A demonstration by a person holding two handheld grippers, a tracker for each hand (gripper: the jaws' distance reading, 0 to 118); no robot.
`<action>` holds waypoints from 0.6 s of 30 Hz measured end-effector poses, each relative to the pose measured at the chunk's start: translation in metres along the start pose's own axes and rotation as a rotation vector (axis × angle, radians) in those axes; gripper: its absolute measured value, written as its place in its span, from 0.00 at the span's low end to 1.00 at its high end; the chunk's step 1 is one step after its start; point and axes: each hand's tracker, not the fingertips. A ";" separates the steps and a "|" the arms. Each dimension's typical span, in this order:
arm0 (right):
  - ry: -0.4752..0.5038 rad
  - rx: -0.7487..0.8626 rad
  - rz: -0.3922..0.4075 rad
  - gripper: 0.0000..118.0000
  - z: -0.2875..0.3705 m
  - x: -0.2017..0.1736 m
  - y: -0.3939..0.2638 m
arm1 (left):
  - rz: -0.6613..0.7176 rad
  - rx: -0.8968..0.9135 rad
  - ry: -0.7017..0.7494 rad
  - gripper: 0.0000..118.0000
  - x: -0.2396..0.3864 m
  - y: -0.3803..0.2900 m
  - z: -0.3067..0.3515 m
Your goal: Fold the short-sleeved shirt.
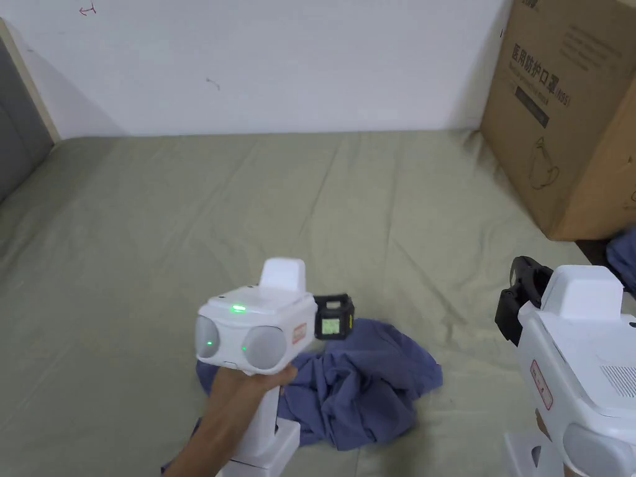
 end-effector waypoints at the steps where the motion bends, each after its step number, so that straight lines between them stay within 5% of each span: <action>1: 0.004 0.005 -0.001 0.00 0.000 -0.001 0.002 | 0.008 0.042 0.021 0.91 -0.004 0.005 0.010; 11: 0.027 0.058 0.003 0.00 0.006 -0.013 0.018 | -0.103 0.371 0.293 0.88 -0.042 0.014 0.072; 16: 0.037 0.074 0.004 0.00 0.010 -0.017 0.021 | -0.112 0.429 0.338 0.67 -0.053 0.003 0.084; 18: 0.039 0.078 0.004 0.00 0.011 -0.017 0.021 | -0.107 0.439 0.348 0.31 -0.055 0.001 0.085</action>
